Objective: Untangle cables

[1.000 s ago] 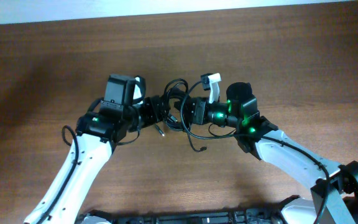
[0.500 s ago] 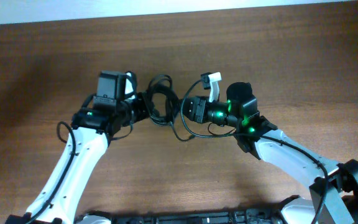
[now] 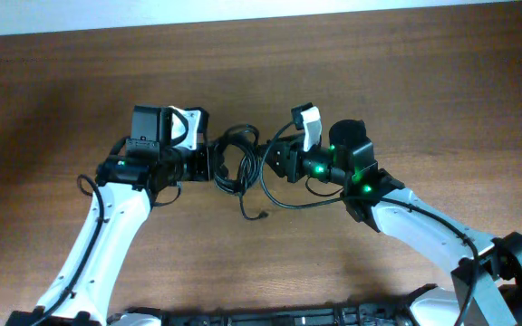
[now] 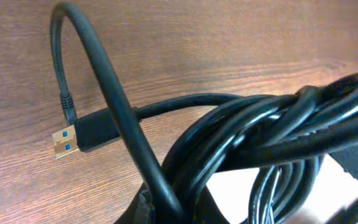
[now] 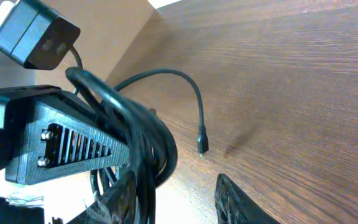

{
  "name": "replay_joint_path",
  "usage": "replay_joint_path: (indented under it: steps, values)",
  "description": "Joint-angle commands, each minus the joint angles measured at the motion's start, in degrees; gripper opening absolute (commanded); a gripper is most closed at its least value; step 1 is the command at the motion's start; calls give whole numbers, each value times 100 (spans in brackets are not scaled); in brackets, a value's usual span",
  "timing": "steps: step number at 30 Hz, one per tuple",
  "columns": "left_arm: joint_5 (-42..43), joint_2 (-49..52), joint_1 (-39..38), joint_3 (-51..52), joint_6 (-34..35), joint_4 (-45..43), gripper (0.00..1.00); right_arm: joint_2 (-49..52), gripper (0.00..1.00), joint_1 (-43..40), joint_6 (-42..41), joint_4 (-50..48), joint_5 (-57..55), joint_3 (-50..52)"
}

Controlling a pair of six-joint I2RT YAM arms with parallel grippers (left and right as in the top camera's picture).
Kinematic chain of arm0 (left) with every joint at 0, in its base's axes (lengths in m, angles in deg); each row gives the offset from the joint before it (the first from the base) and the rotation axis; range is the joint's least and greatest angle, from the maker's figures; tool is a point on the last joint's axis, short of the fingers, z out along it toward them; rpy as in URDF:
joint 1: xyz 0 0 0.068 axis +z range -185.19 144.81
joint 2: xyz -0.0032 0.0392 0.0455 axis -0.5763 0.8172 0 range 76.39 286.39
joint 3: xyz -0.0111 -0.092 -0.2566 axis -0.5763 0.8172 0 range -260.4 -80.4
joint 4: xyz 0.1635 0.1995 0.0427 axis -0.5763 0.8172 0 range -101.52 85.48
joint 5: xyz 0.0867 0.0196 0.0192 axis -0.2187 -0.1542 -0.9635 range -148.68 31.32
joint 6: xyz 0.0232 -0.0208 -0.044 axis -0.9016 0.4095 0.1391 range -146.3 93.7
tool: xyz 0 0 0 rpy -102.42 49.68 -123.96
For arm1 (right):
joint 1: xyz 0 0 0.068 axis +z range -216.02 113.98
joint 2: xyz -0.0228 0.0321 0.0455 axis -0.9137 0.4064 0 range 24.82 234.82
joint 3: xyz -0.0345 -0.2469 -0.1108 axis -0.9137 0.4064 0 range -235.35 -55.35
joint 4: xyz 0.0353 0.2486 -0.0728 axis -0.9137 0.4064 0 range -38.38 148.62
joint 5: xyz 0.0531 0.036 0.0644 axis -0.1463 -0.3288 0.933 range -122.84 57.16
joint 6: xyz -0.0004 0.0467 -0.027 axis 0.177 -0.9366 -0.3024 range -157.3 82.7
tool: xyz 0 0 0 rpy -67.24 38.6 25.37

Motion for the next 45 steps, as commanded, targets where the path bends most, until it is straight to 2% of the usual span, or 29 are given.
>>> replay_joint_path:
  steps: [1, 6, 8, 9, 12, 14, 17, 19, 24, 28, 32, 34, 35, 40, 42, 45]
  values:
    - [518, 4, 13, 4, -629, 33, 0, -74, 40, 28, 101, 20, -111, -83]
    - [566, 4, 11, 4, -951, 33, 0, -72, 40, 33, 101, 17, 275, -83]
    - [1314, 4, 11, 4, -1480, 35, 0, -72, 40, 33, 101, 13, 74, -83]
    - [1707, 4, 11, 4, -1598, 52, 0, -72, 38, 33, 101, 20, -271, -83]
    - [1825, 4, 11, 4, -1888, 304, 0, -72, 38, 33, 96, 0, -1213, -83]
    - [2389, 4, 11, 4, -2393, 494, 0, -72, 38, 31, 98, -236, -1281, -83]
    - [2441, 4, 11, 4, -2531, 640, 0, -72, 38, 22, 101, -391, -1974, -83]
    - [2824, 4, 11, 4, -2865, 660, 0, -72, 38, 22, 494, -380, -2184, -83]
    - [2907, 4, 13, 4, -2900, 660, 0, -72, 38, -151, 592, 210, -4509, -83]
    - [2900, 4, 13, 4, -2900, 658, 0, -72, 38, -898, 568, 343, -4478, -83]
    - [2653, 4, 13, 4, -2898, 649, 0, -72, 39, -999, 568, 570, -4459, -83]
    - [2013, 4, 13, 4, -2894, 634, 0, -74, 39, -997, 566, 752, -4363, -83]
    - [1812, 4, 13, 4, -2894, 588, 0, -74, 40, -997, 566, 970, -3893, -83]
    - [1451, 4, 13, 4, -2546, 273, 0, -74, 64, -992, 568, 1357, -1172, -83]
    - [1451, 4, 13, 4, -2546, 275, 0, -74, 66, -992, 568, 1360, -317, -83]
    - [1453, 4, 13, 4, -2542, 289, 0, -74, 68, -990, 566, 1362, -76, -83]
